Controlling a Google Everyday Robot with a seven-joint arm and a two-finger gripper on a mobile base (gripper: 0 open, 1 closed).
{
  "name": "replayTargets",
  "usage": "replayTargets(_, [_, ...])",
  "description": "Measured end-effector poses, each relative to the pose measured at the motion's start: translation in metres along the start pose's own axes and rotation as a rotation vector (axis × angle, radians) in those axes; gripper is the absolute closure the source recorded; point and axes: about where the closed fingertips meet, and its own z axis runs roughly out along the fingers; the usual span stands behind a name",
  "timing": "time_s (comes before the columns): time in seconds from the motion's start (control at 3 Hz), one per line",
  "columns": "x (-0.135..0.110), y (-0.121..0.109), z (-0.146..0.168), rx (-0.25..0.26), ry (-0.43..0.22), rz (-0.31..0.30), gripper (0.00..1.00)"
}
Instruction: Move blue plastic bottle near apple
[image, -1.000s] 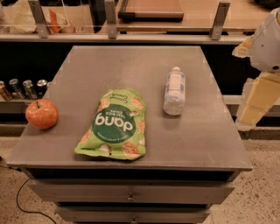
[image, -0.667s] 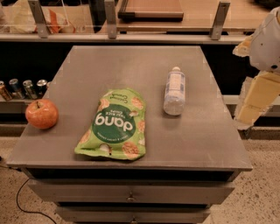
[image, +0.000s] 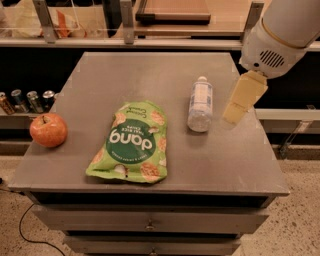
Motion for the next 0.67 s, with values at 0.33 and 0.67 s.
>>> replayTargets(0.33, [-0.0192,-0.0123,0.0201,0.027,0.036,0.11,0.0])
replayTargets(0.67, [-0.0214,-0.0129,0.0205,0.035,0.035,0.197,0.0])
